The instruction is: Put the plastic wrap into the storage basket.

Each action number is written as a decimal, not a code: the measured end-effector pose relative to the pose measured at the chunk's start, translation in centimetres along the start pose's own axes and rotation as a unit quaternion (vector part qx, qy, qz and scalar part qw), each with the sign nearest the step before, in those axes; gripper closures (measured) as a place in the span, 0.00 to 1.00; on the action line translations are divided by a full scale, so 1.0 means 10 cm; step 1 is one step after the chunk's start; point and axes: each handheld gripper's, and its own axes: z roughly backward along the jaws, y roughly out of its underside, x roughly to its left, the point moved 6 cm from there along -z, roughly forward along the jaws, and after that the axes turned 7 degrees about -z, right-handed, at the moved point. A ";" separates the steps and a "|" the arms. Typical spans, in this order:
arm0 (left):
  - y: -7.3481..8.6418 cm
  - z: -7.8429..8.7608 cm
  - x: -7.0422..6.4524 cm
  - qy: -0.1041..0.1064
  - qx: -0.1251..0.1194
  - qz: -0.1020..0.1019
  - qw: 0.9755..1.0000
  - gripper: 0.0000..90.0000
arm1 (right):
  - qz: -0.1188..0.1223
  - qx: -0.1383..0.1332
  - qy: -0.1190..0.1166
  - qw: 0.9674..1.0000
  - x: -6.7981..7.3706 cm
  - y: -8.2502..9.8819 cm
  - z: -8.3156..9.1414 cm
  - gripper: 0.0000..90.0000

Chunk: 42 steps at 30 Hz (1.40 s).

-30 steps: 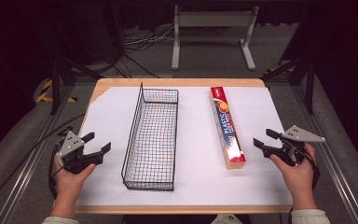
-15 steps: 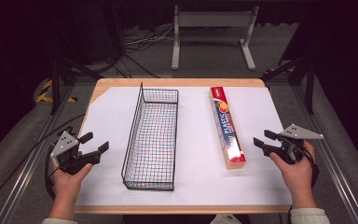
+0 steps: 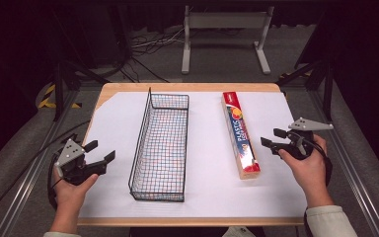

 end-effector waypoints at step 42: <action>0.14 0.11 0.08 -0.026 0.008 0.007 1.000 0.29 | -0.077 0.144 0.054 0.985 0.15 -0.54 -0.91 0.25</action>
